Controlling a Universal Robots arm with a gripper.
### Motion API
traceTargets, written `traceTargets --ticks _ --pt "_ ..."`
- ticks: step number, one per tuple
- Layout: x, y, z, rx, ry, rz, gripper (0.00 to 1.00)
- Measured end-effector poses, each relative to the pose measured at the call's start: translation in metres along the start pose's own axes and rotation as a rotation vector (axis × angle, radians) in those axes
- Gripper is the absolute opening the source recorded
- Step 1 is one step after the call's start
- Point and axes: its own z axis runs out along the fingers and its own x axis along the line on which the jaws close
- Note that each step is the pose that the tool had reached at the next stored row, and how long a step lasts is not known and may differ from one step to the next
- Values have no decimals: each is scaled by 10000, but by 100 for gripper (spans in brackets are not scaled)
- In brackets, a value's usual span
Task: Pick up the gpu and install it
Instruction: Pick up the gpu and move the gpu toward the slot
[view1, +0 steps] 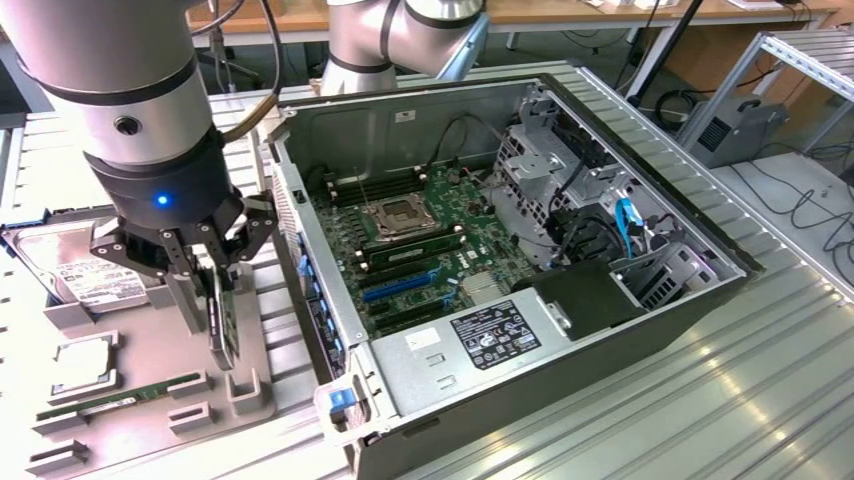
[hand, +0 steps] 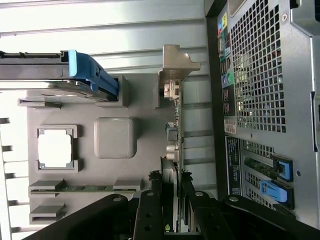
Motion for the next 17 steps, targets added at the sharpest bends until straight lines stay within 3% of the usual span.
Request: traceTargets --ticks 17 --pt "-2 3 -77 -1 -1 0 26"
